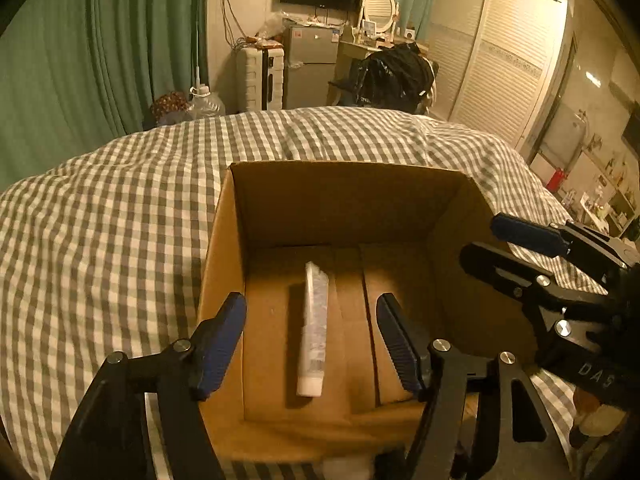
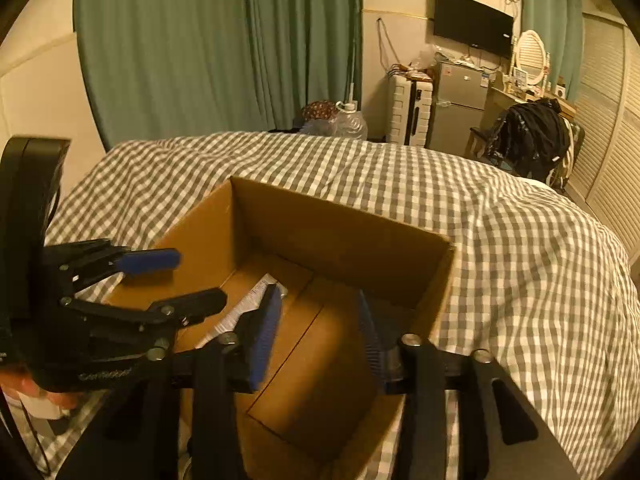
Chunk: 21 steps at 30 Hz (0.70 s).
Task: Organize objects
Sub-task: 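Carry the toothpaste tube over the box and release it inside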
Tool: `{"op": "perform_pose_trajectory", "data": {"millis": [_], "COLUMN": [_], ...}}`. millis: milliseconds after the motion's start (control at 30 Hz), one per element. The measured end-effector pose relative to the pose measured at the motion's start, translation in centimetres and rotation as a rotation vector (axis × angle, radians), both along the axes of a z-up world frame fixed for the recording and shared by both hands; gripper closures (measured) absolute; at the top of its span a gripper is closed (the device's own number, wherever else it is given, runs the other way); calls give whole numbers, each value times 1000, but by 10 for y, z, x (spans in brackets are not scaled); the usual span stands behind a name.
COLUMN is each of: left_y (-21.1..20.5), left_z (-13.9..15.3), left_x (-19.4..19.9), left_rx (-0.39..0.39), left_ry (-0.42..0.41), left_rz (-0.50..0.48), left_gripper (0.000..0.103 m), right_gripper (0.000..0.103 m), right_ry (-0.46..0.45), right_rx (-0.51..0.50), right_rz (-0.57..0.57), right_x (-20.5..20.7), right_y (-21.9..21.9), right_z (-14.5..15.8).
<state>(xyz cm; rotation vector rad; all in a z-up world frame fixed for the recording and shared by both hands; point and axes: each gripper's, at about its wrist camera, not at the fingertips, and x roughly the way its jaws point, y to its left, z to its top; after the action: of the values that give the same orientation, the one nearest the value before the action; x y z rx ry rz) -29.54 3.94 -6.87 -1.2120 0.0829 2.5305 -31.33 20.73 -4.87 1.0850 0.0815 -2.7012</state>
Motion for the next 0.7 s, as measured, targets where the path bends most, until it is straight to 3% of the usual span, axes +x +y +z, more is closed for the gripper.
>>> {"op": "perform_pose_trajectory", "data": {"millis": [433, 700], "left_y": [-51, -55], "left_z": [54, 88], "left_x": [91, 156], "left_rx": [19, 15], "left_ry": [68, 159], "left_rz": [133, 177], "left_gripper": [8, 3], "right_gripper": [30, 23], "right_ry": [116, 222], "right_rx": [13, 51], "right_rz": [-19, 1], "right_x": [90, 162], "right_y": [3, -8], "right_z": [67, 115]}}
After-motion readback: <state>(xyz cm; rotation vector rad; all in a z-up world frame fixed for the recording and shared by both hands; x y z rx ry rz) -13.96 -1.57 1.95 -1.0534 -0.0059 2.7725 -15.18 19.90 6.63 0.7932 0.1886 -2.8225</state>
